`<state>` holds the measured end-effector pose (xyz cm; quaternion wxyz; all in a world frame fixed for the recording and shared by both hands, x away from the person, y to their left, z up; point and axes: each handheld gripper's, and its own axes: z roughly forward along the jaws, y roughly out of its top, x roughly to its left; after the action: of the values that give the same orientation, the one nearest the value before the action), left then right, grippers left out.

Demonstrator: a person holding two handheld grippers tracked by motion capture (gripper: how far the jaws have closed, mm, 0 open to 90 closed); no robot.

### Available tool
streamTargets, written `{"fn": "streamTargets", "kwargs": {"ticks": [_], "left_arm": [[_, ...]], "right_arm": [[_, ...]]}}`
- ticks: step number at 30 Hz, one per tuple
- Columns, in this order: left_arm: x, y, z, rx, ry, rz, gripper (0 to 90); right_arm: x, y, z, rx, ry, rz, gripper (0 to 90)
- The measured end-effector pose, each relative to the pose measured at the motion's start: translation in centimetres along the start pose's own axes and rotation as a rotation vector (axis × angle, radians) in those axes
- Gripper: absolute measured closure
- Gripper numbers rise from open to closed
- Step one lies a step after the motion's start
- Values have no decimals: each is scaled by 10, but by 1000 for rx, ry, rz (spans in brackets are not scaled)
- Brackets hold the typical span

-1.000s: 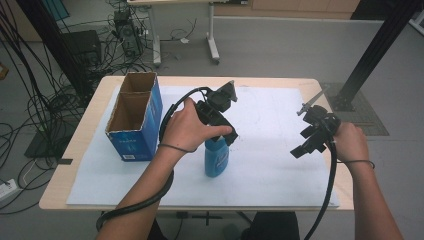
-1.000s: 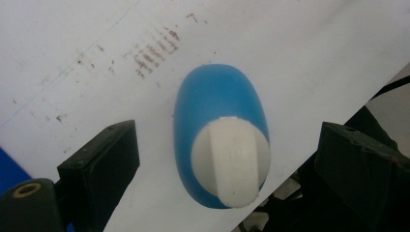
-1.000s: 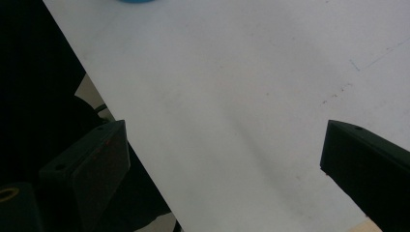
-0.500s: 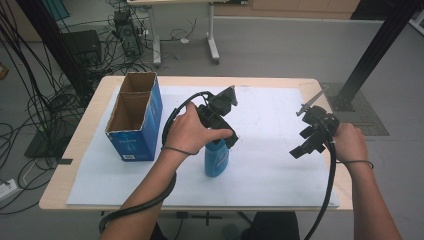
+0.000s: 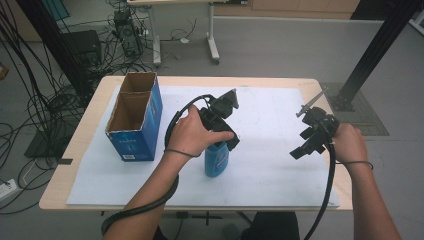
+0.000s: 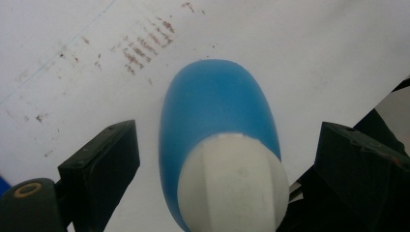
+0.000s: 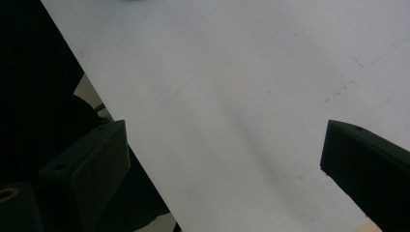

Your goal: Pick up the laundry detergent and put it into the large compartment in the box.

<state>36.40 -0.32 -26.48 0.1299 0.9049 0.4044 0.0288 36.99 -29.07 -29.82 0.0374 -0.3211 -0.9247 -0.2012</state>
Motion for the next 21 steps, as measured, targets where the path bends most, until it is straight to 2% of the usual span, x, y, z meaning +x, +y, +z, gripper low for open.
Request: {"fn": "streamTargets", "kwargs": {"ticks": [21], "left_arm": [[4,-2,-2,-4,9,-6,91]], "right_arm": [[1,3,1,3,1,0,33]]}}
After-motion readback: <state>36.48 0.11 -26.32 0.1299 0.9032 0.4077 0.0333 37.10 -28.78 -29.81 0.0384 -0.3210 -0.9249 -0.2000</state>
